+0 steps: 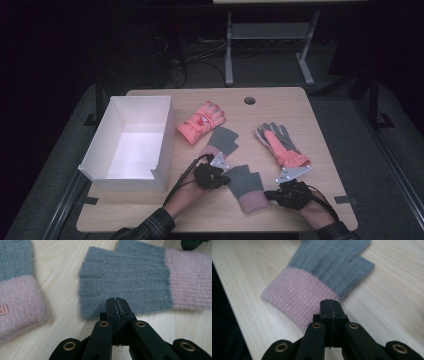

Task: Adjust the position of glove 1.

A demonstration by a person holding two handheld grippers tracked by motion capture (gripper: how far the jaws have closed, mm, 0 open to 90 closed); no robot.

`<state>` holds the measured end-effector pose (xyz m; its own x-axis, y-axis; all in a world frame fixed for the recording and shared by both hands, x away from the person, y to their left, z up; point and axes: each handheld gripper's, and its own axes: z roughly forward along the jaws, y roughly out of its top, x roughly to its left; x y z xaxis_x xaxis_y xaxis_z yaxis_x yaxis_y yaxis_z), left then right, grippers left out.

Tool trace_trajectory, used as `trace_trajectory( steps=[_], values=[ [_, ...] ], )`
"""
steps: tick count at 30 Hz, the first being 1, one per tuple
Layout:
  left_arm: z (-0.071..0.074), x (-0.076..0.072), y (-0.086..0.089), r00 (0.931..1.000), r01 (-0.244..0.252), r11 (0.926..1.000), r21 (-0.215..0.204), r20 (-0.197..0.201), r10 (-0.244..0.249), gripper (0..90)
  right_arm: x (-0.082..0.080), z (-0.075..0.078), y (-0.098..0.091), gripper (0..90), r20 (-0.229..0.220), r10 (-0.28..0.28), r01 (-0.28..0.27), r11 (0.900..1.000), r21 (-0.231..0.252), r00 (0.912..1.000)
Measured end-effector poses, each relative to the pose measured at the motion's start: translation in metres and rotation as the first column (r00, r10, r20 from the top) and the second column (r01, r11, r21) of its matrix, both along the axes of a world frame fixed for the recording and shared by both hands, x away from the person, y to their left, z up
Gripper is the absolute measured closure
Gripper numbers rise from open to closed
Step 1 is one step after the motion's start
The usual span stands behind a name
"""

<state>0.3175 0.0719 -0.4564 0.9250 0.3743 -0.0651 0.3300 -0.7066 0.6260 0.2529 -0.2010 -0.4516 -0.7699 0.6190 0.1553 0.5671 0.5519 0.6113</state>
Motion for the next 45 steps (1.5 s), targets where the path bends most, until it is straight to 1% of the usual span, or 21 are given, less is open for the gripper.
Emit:
trace_trajectory(
  steps=[3, 6, 7, 11, 15, 17, 18, 19, 20, 22, 23, 24, 30, 32, 36, 37, 38, 39, 40, 42, 45],
  values=[
    [0.000, 0.000, 0.000, 1.0000, -0.009, 0.9999, -0.009, -0.002, 0.009, 89.3, -0.002, 0.000, 0.005, 90.0, -0.003, 0.031, -0.031, 0.9994, 0.015, 0.9995],
    [0.001, 0.002, 0.001, 1.0000, -0.002, 1.0000, -0.002, -0.001, 0.002, 89.3, -0.004, -0.001, 0.013, 90.0, -0.013, 0.067, -0.067, 0.9975, 0.022, 0.9977],
    [0.000, 0.002, 0.001, 0.9999, -0.016, 0.9998, -0.015, -0.005, 0.016, 89.3, -0.004, -0.001, 0.016, 90.0, -0.019, 0.076, -0.075, 0.9968, 0.026, 0.9969],
    [0.000, 0.004, 0.000, 0.9997, -0.024, 0.9993, -0.028, -0.011, 0.024, 89.3, -0.005, -0.001, 0.026, 90.0, -0.024, 0.108, -0.107, 0.9938, 0.032, 0.9939],
    [0.000, 0.007, -0.003, 0.9998, -0.022, 0.9992, -0.032, -0.005, 0.021, 89.3, -0.006, -0.002, 0.037, 90.0, -0.029, 0.151, -0.150, 0.9877, 0.045, 0.9880],
    [0.000, 0.010, -0.005, 0.9999, -0.012, 0.9997, -0.021, -0.002, 0.012, 89.4, -0.006, -0.003, 0.042, 90.0, -0.031, 0.164, -0.163, 0.9856, 0.046, 0.9859],
    [-0.001, 0.010, -0.006, 0.9997, -0.025, 0.9990, -0.036, -0.005, 0.025, 89.4, -0.006, -0.003, 0.042, 90.0, -0.031, 0.164, -0.163, 0.9856, 0.046, 0.9859],
    [0.000, 0.012, -0.006, 0.9999, -0.011, 0.9996, -0.025, 0.001, 0.011, 89.4, -0.006, -0.003, 0.044, 90.0, -0.035, 0.167, -0.165, 0.9850, 0.050, 0.9853],
    [-0.001, 0.011, -0.008, 0.9997, -0.023, 0.9989, -0.040, -0.007, 0.023, 89.4, -0.006, -0.003, 0.046, 90.0, -0.032, 0.172, -0.170, 0.9839, 0.055, 0.9846],
    [0.000, 0.013, -0.008, 0.9998, -0.016, 0.9994, -0.030, -0.010, 0.016, 89.4, -0.005, -0.004, 0.051, 90.0, -0.039, 0.177, -0.174, 0.9823, 0.068, 0.9834],
    [0.000, 0.014, -0.008, 0.9999, -0.014, 0.9994, -0.033, -0.010, 0.014, 89.4, -0.004, -0.004, 0.060, 90.0, -0.043, 0.187, -0.184, 0.9801, 0.076, 0.9814],
    [0.000, 0.014, -0.007, 0.9998, -0.014, 0.9994, -0.031, -0.011, 0.014, 89.4, -0.004, -0.004, 0.060, 90.0, -0.043, 0.187, -0.184, 0.9801, 0.076, 0.9814],
    [0.000, 0.012, -0.008, 0.9997, -0.021, 0.9989, -0.042, -0.014, 0.021, 89.4, -0.003, -0.006, 0.084, 90.0, -0.032, 0.235, -0.232, 0.9694, 0.079, 0.9714],
    [0.001, 0.013, -0.007, 0.9999, -0.001, 0.9998, -0.018, -0.011, 0.001, 89.4, -0.003, -0.006, 0.090, 90.0, -0.032, 0.245, -0.242, 0.9667, 0.085, 0.9690],
    [0.002, 0.012, -0.007, 1.0000, 0.000, 0.9999, -0.016, -0.006, 0.000, 89.4, -0.004, -0.006, 0.098, 90.0, -0.023, 0.273, -0.271, 0.9598, 0.075, 0.9617],
    [0.001, 0.011, -0.007, 0.9999, -0.009, 0.9996, -0.027, -0.009, 0.009, 89.4, -0.004, -0.006, 0.097, 90.0, -0.023, 0.274, -0.272, 0.9594, 0.076, 0.9614],
    [0.002, 0.012, -0.006, 0.9999, -0.011, 0.9995, -0.029, -0.009, 0.010, 89.3, -0.004, -0.005, 0.095, 90.0, -0.033, 0.263, -0.259, 0.9618, 0.089, 0.9643],
    [0.002, 0.012, -0.006, 0.9998, -0.013, 0.9993, -0.034, -0.016, 0.012, 89.4, -0.003, -0.005, 0.092, 90.0, -0.018, 0.263, -0.260, 0.9620, 0.082, 0.9647],
    [0.002, 0.012, -0.005, 0.9996, -0.015, 0.9990, -0.041, -0.023, 0.014, 89.4, -0.003, -0.004, 0.089, 90.0, -0.024, 0.246, -0.243, 0.9655, 0.094, 0.9689],
    [0.003, 0.013, -0.002, 0.9997, -0.010, 0.9993, -0.036, -0.023, 0.010, 89.0, -0.002, 0.000, 0.082, 88.9, -0.009, 0.230, -0.227, 0.9678, 0.108, 0.9733],
    [0.006, 0.013, 0.001, 0.9994, -0.027, 0.9980, -0.057, -0.023, 0.025, 81.5, -0.002, 0.004, 0.072, 77.7, 0.021, 0.199, -0.200, 0.9734, 0.113, 0.9799]
  ],
)
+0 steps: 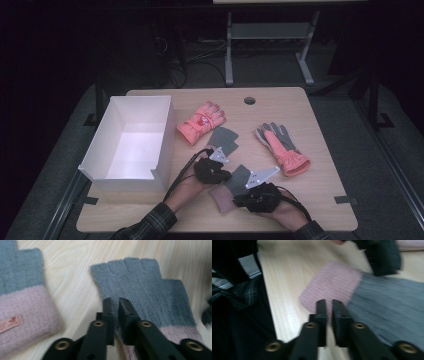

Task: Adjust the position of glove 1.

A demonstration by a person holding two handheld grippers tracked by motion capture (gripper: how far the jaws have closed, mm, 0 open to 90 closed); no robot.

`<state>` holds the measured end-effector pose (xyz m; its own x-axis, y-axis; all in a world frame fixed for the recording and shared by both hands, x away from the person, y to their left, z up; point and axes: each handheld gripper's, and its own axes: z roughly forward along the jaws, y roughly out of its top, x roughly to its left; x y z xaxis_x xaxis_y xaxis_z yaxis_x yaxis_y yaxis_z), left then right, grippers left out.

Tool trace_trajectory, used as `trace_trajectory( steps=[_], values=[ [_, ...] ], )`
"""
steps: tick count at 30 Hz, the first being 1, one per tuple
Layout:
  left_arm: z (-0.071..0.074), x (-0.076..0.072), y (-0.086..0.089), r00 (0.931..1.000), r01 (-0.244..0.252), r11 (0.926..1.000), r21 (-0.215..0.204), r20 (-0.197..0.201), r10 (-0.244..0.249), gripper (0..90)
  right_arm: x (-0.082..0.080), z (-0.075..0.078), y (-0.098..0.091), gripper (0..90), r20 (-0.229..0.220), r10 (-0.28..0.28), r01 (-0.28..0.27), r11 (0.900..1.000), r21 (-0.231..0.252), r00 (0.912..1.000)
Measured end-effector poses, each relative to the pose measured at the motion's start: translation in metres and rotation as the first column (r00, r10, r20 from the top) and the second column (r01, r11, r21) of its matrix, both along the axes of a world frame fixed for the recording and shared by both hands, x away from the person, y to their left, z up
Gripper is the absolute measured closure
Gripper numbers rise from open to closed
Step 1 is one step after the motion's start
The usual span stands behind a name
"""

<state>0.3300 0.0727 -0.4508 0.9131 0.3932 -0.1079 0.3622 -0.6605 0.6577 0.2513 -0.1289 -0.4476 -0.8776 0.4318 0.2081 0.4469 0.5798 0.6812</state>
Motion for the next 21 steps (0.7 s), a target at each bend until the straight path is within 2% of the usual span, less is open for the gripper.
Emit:
trace_trajectory(
  steps=[1, 4, 5, 6, 10, 13, 14, 17, 18, 19, 20, 21],
  values=[
    [0.001, 0.001, 0.002, 0.9999, 0.010, 0.9999, 0.007, 0.000, -0.010, 78.1, -0.001, 0.001, -0.003, 73.6, 0.003, -0.019, 0.019, 0.9998, -0.005, 0.9998],
    [0.002, 0.000, 0.006, 1.0000, -0.003, 1.0000, 0.004, -0.009, 0.003, 65.6, -0.001, 0.002, -0.012, 59.5, 0.022, -0.062, 0.063, 0.9977, -0.025, 0.9978],
    [0.003, 0.000, 0.008, 0.9999, 0.009, 0.9998, 0.018, -0.004, -0.009, 57.7, -0.001, 0.002, -0.020, 53.4, 0.032, -0.092, 0.093, 0.9954, -0.025, 0.9952],
    [0.004, -0.001, 0.010, 0.9999, 0.003, 1.0000, 0.005, -0.010, -0.003, 57.7, -0.001, 0.002, -0.020, 53.4, 0.032, -0.092, 0.093, 0.9954, -0.025, 0.9952],
    [0.008, -0.002, 0.016, 0.9996, -0.013, 0.9995, -0.028, -0.026, 0.012, 42.6, -0.001, 0.004, -0.036, 40.7, 0.035, -0.149, 0.150, 0.9885, -0.022, 0.9883],
    [0.013, 0.002, 0.021, 0.9976, -0.011, 0.9994, -0.034, -0.068, 0.009, 34.4, -0.002, 0.004, -0.047, 32.1, 0.043, -0.177, 0.178, 0.9837, -0.024, 0.9833],
    [0.015, 0.003, 0.022, 0.9975, -0.011, 0.9995, -0.029, -0.070, 0.009, 34.4, -0.002, 0.004, -0.051, 29.2, 0.041, -0.185, 0.186, 0.9823, -0.023, 0.9819],
    [0.018, 0.005, 0.024, 0.9992, -0.022, 0.9997, -0.013, -0.034, 0.021, 30.3, -0.002, 0.002, -0.061, 21.2, 0.052, -0.203, 0.204, 0.9785, -0.028, 0.9779],
    [0.018, 0.005, 0.024, 0.9993, -0.024, 0.9996, -0.013, -0.030, 0.024, 29.8, -0.004, 0.000, -0.065, 18.8, 0.067, -0.221, 0.223, 0.9743, -0.031, 0.9730],
    [0.018, 0.007, 0.024, 0.9996, -0.024, 0.9997, -0.001, -0.016, 0.024, 25.8, -0.005, -0.001, -0.067, 17.8, 0.069, -0.227, 0.230, 0.9724, -0.037, 0.9714],
    [0.019, 0.007, 0.024, 0.9995, -0.030, 0.9995, -0.004, -0.012, 0.030, 22.9, -0.007, -0.003, -0.074, 15.3, 0.081, -0.243, 0.246, 0.9686, -0.037, 0.9668],
    [0.019, 0.009, 0.025, 0.9995, -0.028, 0.9996, -0.006, -0.017, 0.028, 22.9, -0.007, -0.003, -0.074, 15.3, 0.081, -0.243, 0.246, 0.9686, -0.037, 0.9668]
  ],
)
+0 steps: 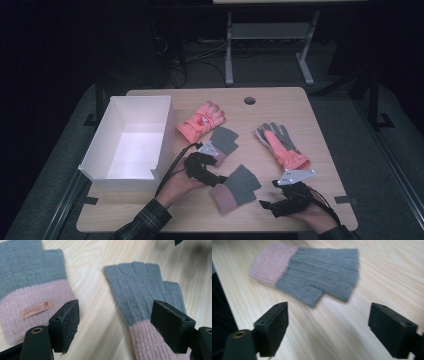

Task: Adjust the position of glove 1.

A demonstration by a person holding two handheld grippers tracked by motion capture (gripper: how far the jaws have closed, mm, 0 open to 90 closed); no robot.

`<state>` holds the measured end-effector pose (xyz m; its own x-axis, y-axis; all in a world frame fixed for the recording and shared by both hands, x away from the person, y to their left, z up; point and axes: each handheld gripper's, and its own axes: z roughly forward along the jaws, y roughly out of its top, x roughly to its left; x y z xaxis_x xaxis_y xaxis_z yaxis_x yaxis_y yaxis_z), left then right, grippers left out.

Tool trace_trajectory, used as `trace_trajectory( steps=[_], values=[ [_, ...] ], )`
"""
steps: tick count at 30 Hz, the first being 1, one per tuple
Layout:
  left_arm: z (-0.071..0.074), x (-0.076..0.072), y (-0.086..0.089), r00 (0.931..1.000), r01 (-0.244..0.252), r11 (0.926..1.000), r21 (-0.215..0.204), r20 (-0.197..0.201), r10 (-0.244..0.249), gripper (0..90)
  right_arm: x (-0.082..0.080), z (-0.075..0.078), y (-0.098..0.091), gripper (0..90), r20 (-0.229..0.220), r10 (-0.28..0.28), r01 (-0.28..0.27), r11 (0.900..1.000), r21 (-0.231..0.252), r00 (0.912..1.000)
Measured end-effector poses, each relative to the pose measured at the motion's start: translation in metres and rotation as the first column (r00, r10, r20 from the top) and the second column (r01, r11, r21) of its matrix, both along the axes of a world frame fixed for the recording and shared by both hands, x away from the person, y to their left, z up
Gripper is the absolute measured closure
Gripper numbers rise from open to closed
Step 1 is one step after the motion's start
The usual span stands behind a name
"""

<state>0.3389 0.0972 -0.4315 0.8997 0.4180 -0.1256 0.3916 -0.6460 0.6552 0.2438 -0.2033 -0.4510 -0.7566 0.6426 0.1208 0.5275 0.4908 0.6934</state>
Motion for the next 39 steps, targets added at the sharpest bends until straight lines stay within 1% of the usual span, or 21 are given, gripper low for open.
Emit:
trace_trajectory(
  steps=[1, 2, 3, 5, 8, 9, 12, 14, 17, 18, 21, 22, 25, 27, 28, 30, 32, 33, 34, 38, 39],
  values=[
    [0.001, 0.001, -0.001, 0.9999, -0.008, 1.0000, -0.006, -0.010, 0.008, 22.8, -0.001, -0.001, -0.003, 15.2, 0.002, -0.013, 0.013, 0.9999, -0.003, 0.9999],
    [0.002, 0.003, -0.001, 1.0000, -0.001, 1.0000, 0.007, -0.006, 0.001, 22.7, -0.002, -0.002, -0.006, 14.2, 0.007, -0.016, 0.016, 0.9999, -0.001, 0.9998],
    [0.003, 0.005, -0.002, 0.9999, -0.013, 0.9999, 0.007, -0.009, 0.013, 22.6, -0.003, -0.003, -0.007, 14.0, 0.009, -0.025, 0.025, 0.9997, -0.002, 0.9996],
    [0.004, 0.009, -0.002, 0.9994, -0.033, 0.9994, 0.005, -0.010, 0.033, 22.4, -0.005, -0.004, -0.013, 14.0, -0.004, -0.033, 0.033, 0.9994, -0.012, 0.9994],
    [0.005, 0.018, -0.002, 0.9974, -0.070, 0.9975, 0.012, -0.014, 0.070, 22.4, -0.007, -0.005, -0.017, 14.0, 0.000, -0.048, 0.048, 0.9987, -0.015, 0.9988],
    [0.005, 0.021, -0.002, 0.9966, -0.081, 0.9967, 0.007, -0.015, 0.081, 22.1, -0.007, -0.005, -0.019, 14.0, 0.007, -0.042, 0.042, 0.9989, -0.020, 0.9991],
    [0.008, 0.031, -0.004, 0.9945, -0.100, 0.9950, 0.006, -0.030, 0.100, 21.6, -0.008, -0.004, -0.020, 14.0, 0.008, -0.057, 0.057, 0.9983, -0.012, 0.9984],
    [0.011, 0.037, -0.005, 0.9939, -0.110, 0.9939, 0.012, -0.010, 0.110, 21.6, -0.008, -0.004, -0.020, 14.0, 0.004, -0.057, 0.057, 0.9982, -0.018, 0.9983],
    [0.014, 0.047, -0.009, 0.9897, -0.142, 0.9895, 0.029, 0.025, 0.141, 21.6, -0.008, -0.005, -0.019, 14.0, 0.007, -0.051, 0.051, 0.9985, -0.018, 0.9987],
    [0.015, 0.051, -0.010, 0.9886, -0.148, 0.9883, 0.035, 0.031, 0.147, 21.5, -0.008, -0.005, -0.019, 14.0, 0.008, -0.049, 0.049, 0.9986, -0.018, 0.9988],
    [0.015, 0.061, -0.013, 0.9815, -0.188, 0.9818, 0.024, 0.039, 0.187, 21.6, -0.008, -0.005, -0.019, 14.0, 0.008, -0.050, 0.050, 0.9986, -0.017, 0.9987],
    [0.014, 0.065, -0.014, 0.9805, -0.193, 0.9807, 0.031, 0.045, 0.191, 21.9, -0.008, -0.005, -0.019, 14.0, 0.005, -0.052, 0.052, 0.9985, -0.016, 0.9986],
    [0.010, 0.075, -0.017, 0.9757, -0.217, 0.9759, 0.025, 0.039, 0.216, 24.2, -0.008, -0.005, -0.019, 14.0, 0.006, -0.049, 0.049, 0.9986, -0.020, 0.9988],
    [0.006, 0.080, -0.019, 0.9745, -0.223, 0.9746, 0.026, 0.034, 0.222, 28.0, -0.008, -0.005, -0.019, 14.0, 0.009, -0.049, 0.049, 0.9986, -0.018, 0.9987],
    [0.004, 0.083, -0.021, 0.9747, -0.221, 0.9744, 0.041, 0.042, 0.219, 29.0, -0.008, -0.005, -0.019, 14.0, 0.009, -0.049, 0.049, 0.9986, -0.018, 0.9988],
    [0.000, 0.086, -0.023, 0.9738, -0.226, 0.9724, 0.056, 0.035, 0.225, 33.0, -0.008, -0.005, -0.019, 14.0, 0.009, -0.050, 0.050, 0.9986, -0.017, 0.9987],
    [-0.006, 0.089, -0.025, 0.9698, -0.243, 0.9673, 0.071, 0.033, 0.242, 36.0, -0.008, -0.005, -0.019, 14.0, 0.011, -0.052, 0.052, 0.9985, -0.019, 0.9986],
    [-0.009, 0.091, -0.026, 0.9659, -0.258, 0.9629, 0.079, 0.041, 0.255, 36.8, -0.008, -0.005, -0.019, 14.0, 0.012, -0.051, 0.051, 0.9985, -0.019, 0.9986],
    [-0.010, 0.092, -0.026, 0.9649, -0.262, 0.9615, 0.083, 0.042, 0.259, 37.1, -0.008, -0.005, -0.019, 14.0, 0.012, -0.050, 0.050, 0.9985, -0.020, 0.9987],
    [-0.017, 0.095, -0.027, 0.9677, -0.252, 0.9588, 0.131, 0.043, 0.248, 43.5, -0.008, -0.005, -0.019, 14.0, 0.013, -0.050, 0.050, 0.9985, -0.021, 0.9987],
    [-0.020, 0.095, -0.027, 0.9669, -0.255, 0.9582, 0.130, 0.037, 0.252, 44.9, -0.008, -0.005, -0.019, 14.0, 0.011, -0.052, 0.052, 0.9984, -0.021, 0.9986]
  ],
)
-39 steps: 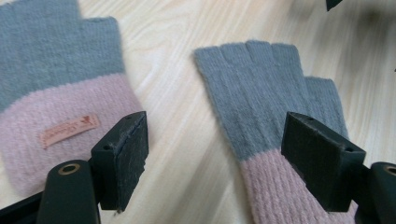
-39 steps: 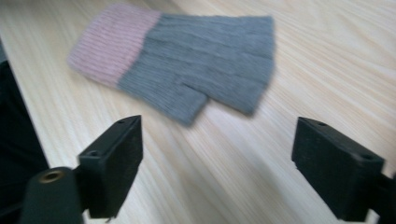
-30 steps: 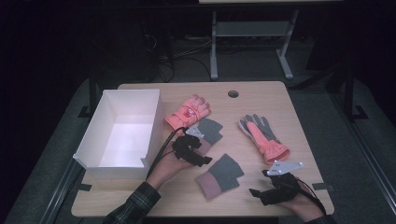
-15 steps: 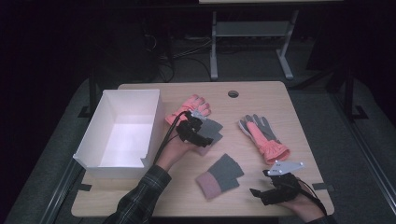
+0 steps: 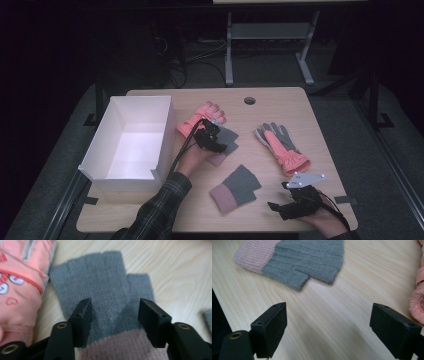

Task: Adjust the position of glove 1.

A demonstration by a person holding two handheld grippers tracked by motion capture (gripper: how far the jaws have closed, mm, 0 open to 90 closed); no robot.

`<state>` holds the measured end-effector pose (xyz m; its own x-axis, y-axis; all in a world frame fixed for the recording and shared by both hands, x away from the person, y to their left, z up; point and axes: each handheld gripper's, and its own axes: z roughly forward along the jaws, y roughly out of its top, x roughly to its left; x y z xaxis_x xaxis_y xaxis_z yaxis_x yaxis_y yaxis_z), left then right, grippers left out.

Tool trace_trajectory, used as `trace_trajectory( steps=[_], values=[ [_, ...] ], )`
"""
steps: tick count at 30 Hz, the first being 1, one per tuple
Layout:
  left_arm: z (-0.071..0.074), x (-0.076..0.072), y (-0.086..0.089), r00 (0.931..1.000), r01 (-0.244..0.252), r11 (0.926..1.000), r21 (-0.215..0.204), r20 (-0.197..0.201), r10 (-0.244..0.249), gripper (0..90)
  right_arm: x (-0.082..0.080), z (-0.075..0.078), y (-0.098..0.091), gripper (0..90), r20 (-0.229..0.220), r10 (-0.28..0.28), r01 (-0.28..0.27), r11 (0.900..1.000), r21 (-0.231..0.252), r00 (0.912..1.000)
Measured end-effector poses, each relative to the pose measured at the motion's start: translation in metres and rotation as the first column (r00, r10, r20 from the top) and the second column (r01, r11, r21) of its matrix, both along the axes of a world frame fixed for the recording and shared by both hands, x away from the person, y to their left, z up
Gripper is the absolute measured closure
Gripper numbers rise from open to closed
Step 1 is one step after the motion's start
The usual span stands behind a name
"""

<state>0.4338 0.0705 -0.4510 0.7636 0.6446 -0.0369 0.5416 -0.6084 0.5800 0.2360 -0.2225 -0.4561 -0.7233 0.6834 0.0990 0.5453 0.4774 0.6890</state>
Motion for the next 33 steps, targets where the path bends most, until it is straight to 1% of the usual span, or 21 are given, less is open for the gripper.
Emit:
trace_trajectory(
  steps=[1, 2, 3, 7, 9, 10, 12, 13, 16, 17, 18, 19, 21, 22, 24, 28, 31, 32, 33],
  values=[
    [-0.001, 0.000, 0.001, 1.0000, 0.005, 1.0000, 0.004, 0.001, -0.005, 46.6, 0.000, 0.000, 0.000, 14.0, -0.003, 0.000, 0.000, 1.0000, -0.002, 1.0000],
    [-0.003, 0.000, 0.001, 1.0000, 0.002, 1.0000, -0.004, 0.008, -0.002, 48.8, 0.000, 0.000, -0.001, 14.0, -0.001, 0.002, -0.002, 1.0000, -0.005, 1.0000],
    [-0.003, 0.000, 0.002, 0.9999, 0.005, 1.0000, -0.004, 0.011, -0.005, 51.2, 0.000, 0.000, 0.000, 14.0, 0.000, -0.001, 0.001, 1.0000, -0.002, 1.0000],
    [-0.002, 0.000, 0.003, 0.9998, 0.017, 0.9998, 0.012, 0.009, -0.017, 61.7, 0.000, 0.000, 0.000, 14.1, 0.000, 0.000, 0.000, 1.0000, 0.000, 1.0000],
    [-0.002, 0.001, 0.004, 0.9999, 0.017, 0.9998, 0.005, 0.000, -0.017, 70.8, 0.000, 0.001, 0.000, 14.1, -0.002, -0.004, 0.004, 1.0000, 0.001, 1.0000],
    [-0.003, 0.000, 0.004, 0.9999, 0.010, 0.9999, -0.010, -0.006, -0.010, 75.8, 0.000, 0.001, 0.000, 14.1, -0.002, -0.003, 0.003, 1.0000, 0.001, 1.0000],
    [-0.003, 0.000, 0.005, 0.9998, 0.013, 0.9998, -0.015, -0.012, -0.013, 80.0, 0.000, 0.001, 0.000, 14.1, -0.001, 0.002, -0.002, 1.0000, -0.002, 1.0000],
    [-0.002, 0.000, 0.005, 0.9998, 0.011, 0.9999, -0.013, -0.015, -0.011, 80.9, 0.000, 0.000, 0.000, 14.1, 0.001, -0.001, 0.001, 1.0000, 0.001, 1.0000],
    [-0.002, 0.000, 0.006, 0.9998, 0.014, 0.9996, -0.024, -0.010, -0.014, 81.8, 0.000, 0.001, 0.000, 14.1, -0.001, 0.004, -0.004, 1.0000, -0.002, 1.0000],
    [-0.002, 0.000, 0.007, 0.9999, 0.006, 0.9991, -0.042, -0.012, -0.007, 81.9, 0.000, 0.000, 0.000, 14.1, 0.001, 0.003, -0.003, 1.0000, 0.000, 1.0000],
    [-0.002, 0.000, 0.009, 0.9998, 0.011, 0.9988, -0.048, -0.017, -0.012, 82.0, 0.000, 0.000, 0.000, 14.1, 0.001, 0.001, -0.001, 1.0000, 0.002, 1.0000],
    [0.000, 0.000, 0.010, 0.9996, 0.010, 0.9979, -0.064, -0.025, -0.011, 82.0, 0.000, 0.001, 0.000, 14.1, -0.001, 0.002, -0.002, 1.0000, 0.002, 1.0000],
    [0.002, 0.000, 0.013, 0.9994, 0.015, 0.9961, -0.087, -0.031, -0.018, 82.0, 0.001, 0.000, -0.001, 14.1, -0.002, 0.001, -0.001, 1.0000, 0.002, 1.0000],
    [0.004, -0.001, 0.014, 0.9990, 0.024, 0.9960, -0.086, -0.034, -0.027, 82.0, 0.001, 0.000, -0.001, 14.1, -0.003, 0.001, -0.001, 1.0000, 0.003, 1.0000],
    [0.007, -0.005, 0.014, 0.9986, 0.028, 0.9952, -0.094, -0.042, -0.032, 81.9, 0.001, 0.000, -0.001, 14.1, -0.006, 0.000, 0.000, 1.0000, 0.007, 1.0000],
    [0.015, -0.012, 0.017, 0.9983, 0.040, 0.9924, -0.116, -0.036, -0.045, 81.8, 0.001, 0.000, -0.001, 14.0, -0.006, 0.003, -0.003, 1.0000, 0.005, 1.0000],
    [0.022, -0.020, 0.019, 0.9981, 0.049, 0.9881, -0.146, -0.029, -0.054, 81.7, 0.001, 0.000, -0.001, 14.0, -0.004, 0.003, -0.003, 1.0000, 0.003, 1.0000],
    [0.024, -0.024, 0.020, 0.9978, 0.054, 0.9856, -0.160, -0.030, -0.059, 81.6, 0.001, -0.001, -0.001, 14.0, -0.005, -0.002, 0.002, 1.0000, 0.005, 1.0000],
    [0.025, -0.025, 0.021, 0.9972, 0.064, 0.9849, -0.161, -0.028, -0.070, 81.6, 0.002, -0.001, -0.002, 14.0, -0.002, -0.001, 0.001, 1.0000, 0.002, 1.0000]
  ],
)
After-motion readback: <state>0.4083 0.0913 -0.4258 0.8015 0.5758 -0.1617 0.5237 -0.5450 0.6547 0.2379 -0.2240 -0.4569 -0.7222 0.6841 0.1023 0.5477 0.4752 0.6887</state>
